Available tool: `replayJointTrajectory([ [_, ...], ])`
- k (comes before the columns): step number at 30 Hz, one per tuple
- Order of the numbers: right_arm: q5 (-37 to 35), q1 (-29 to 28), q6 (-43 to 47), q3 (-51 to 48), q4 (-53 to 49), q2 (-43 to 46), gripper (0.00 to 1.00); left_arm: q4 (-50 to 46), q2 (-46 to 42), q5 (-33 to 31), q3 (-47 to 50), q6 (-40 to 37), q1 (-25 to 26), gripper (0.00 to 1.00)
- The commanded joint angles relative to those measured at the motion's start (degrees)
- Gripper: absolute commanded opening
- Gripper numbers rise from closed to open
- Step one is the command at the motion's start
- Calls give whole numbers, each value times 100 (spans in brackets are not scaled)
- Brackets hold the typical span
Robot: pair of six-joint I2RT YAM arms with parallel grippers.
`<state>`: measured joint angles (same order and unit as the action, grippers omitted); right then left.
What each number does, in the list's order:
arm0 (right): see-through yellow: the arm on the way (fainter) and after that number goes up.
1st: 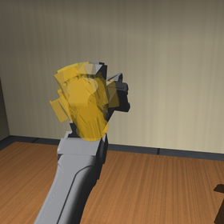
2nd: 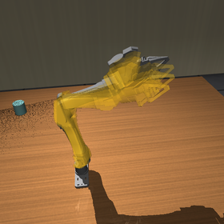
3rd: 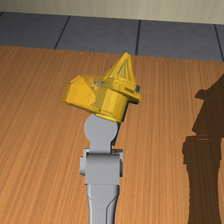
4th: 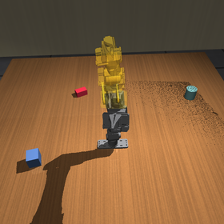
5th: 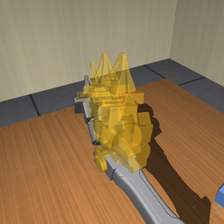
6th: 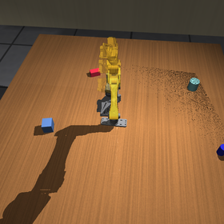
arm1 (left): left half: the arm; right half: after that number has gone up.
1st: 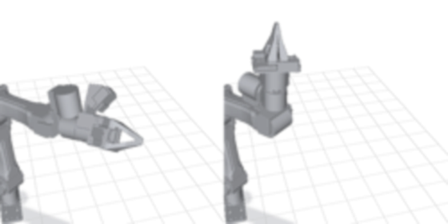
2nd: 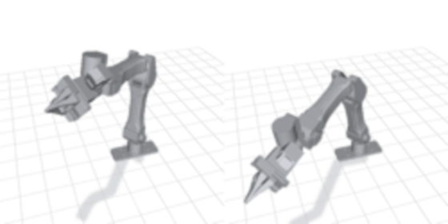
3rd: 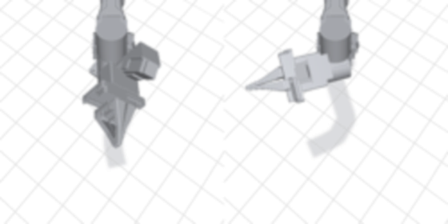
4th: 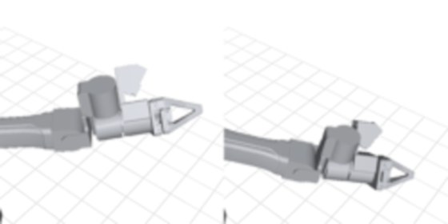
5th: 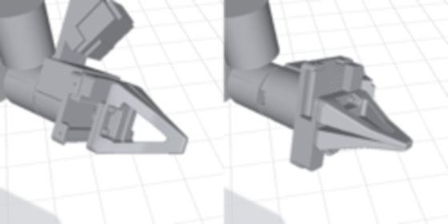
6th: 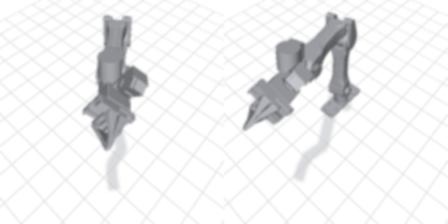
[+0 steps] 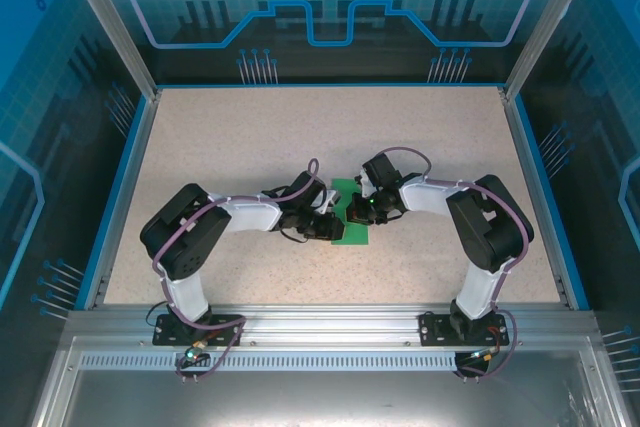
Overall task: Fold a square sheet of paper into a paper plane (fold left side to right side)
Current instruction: Fold the triangle a second time at the center of the table.
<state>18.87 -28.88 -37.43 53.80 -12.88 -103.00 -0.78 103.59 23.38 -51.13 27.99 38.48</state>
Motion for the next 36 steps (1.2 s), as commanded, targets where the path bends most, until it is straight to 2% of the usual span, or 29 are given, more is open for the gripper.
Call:
replayJointTrajectory([
  [1, -203, -12, 105, 53, -364, -115, 0, -261, 0, -142, 188, -127, 36, 24],
  [18, -183, 50, 130, 75, -419, -162, 0, -513, -698, -103, 1038, -162, 249, 18],
  [27, -100, 51, 113, 81, -360, -158, 0, -336, -1387, 44, 913, 13, 92, 19],
  [36, -46, 45, 113, 65, -355, -128, 0, -271, -512, 7, 174, -117, 71, 24],
])
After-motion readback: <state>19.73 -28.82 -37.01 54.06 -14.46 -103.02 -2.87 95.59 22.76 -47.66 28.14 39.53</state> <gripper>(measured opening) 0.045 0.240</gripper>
